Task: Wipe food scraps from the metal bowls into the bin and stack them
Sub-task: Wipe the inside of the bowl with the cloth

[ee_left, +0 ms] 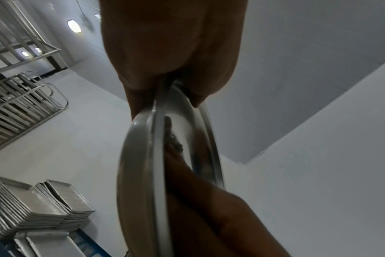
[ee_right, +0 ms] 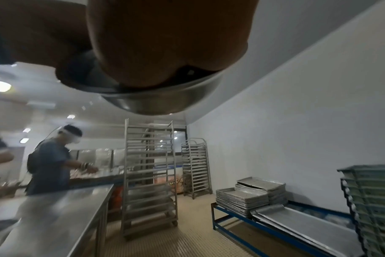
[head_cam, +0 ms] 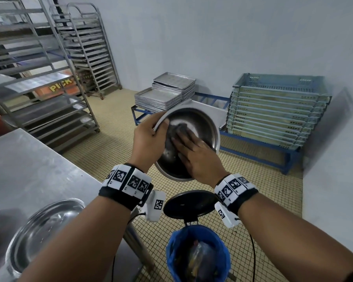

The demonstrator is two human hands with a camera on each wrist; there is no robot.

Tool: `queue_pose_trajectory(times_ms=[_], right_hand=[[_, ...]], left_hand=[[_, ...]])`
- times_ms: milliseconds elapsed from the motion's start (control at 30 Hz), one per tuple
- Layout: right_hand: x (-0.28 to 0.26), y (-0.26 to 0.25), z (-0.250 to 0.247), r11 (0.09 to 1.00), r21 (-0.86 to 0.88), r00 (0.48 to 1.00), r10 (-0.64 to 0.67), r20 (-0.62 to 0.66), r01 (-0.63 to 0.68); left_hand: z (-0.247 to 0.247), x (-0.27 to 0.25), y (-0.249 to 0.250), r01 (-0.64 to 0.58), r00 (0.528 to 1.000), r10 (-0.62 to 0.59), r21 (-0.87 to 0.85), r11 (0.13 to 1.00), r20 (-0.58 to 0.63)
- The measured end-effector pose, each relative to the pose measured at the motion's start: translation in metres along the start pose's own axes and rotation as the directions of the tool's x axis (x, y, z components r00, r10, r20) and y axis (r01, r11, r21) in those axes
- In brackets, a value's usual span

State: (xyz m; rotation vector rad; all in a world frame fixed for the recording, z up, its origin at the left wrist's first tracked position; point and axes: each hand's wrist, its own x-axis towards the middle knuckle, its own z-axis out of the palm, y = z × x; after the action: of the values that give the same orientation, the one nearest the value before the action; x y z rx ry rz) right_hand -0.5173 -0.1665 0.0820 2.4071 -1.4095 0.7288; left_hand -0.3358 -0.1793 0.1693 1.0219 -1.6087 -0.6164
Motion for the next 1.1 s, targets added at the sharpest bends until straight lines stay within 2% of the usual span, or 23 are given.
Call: queue_pose_trajectory(times_ms=[67, 133, 200, 300, 400, 500, 600, 667, 800, 900, 967, 1033, 1100], right_hand=[[-0.003, -0.002, 0.0, 0.993, -0.012, 0.991, -0.112, 0.076, 0.114], [-0.015, -0.001, -0.001, 0.991, -0.008, 0.99, -0.136, 0.038, 0.137], [-0.022, 0.005, -0.003, 0.994, -0.068, 0.995, -0.087, -0.051, 0.084], [-0.016, 0.01, -0.008, 0.977, -0.19, 0.981, 0.067, -0.181, -0.101], [-0.007, 0.02, -0.013, 0.957, -0.245, 0.963, 0.093, -0.252, -0.157], [0.0, 0.027, -0.026, 0.965, -0.207, 0.934, 0.08, -0.348, -0.16], [0.014, 0.025, -0.045, 0.982, -0.075, 0.849, 0.111, -0.517, -0.175], [0.024, 0.021, -0.054, 0.986, 0.033, 0.813, 0.153, -0.561, -0.163], [0.035, 0.017, -0.056, 0.977, 0.085, 0.872, 0.212, -0.441, -0.195], [0.027, 0.022, -0.052, 0.915, 0.326, 0.874, 0.347, -0.34, -0.237], [0.023, 0.021, -0.053, 0.868, 0.422, 0.888, 0.388, -0.248, -0.261], [0.027, 0.02, -0.057, 0.882, 0.396, 0.898, 0.369, -0.238, -0.257], [0.034, 0.023, -0.06, 0.918, 0.33, 0.908, 0.316, -0.273, -0.22]], left_hand=[[-0.004, 0.002, 0.0, 0.02, 0.999, -0.021, -0.018, 1.0, -0.038], [-0.012, 0.005, -0.002, 0.029, 0.997, -0.031, -0.033, 0.999, -0.065], [-0.018, 0.004, -0.005, 0.009, 0.998, -0.01, -0.031, 0.999, -0.061], [-0.019, 0.001, -0.006, -0.002, 0.999, 0.001, -0.013, 1.0, -0.045], [-0.016, -0.004, -0.005, -0.009, 0.999, 0.009, 0.0, 1.0, -0.041], [-0.016, -0.004, -0.007, -0.013, 0.999, 0.013, -0.004, 1.0, -0.039], [-0.017, -0.003, -0.01, 0.005, 0.999, -0.005, 0.011, 1.0, -0.033], [-0.018, -0.005, -0.009, 0.0, 1.0, 0.0, 0.014, 1.0, -0.009], [-0.015, -0.012, -0.004, -0.043, 0.998, 0.043, -0.003, 0.999, 0.055], [-0.019, -0.015, -0.001, -0.026, 0.999, 0.028, -0.109, 0.994, 0.02], [-0.022, -0.015, -0.004, -0.025, 0.999, 0.027, -0.107, 0.994, 0.022], [-0.02, -0.016, -0.006, -0.013, 0.998, 0.018, -0.072, 0.997, 0.068], [-0.018, -0.018, -0.007, -0.002, 0.998, 0.009, -0.112, 0.994, 0.062]])
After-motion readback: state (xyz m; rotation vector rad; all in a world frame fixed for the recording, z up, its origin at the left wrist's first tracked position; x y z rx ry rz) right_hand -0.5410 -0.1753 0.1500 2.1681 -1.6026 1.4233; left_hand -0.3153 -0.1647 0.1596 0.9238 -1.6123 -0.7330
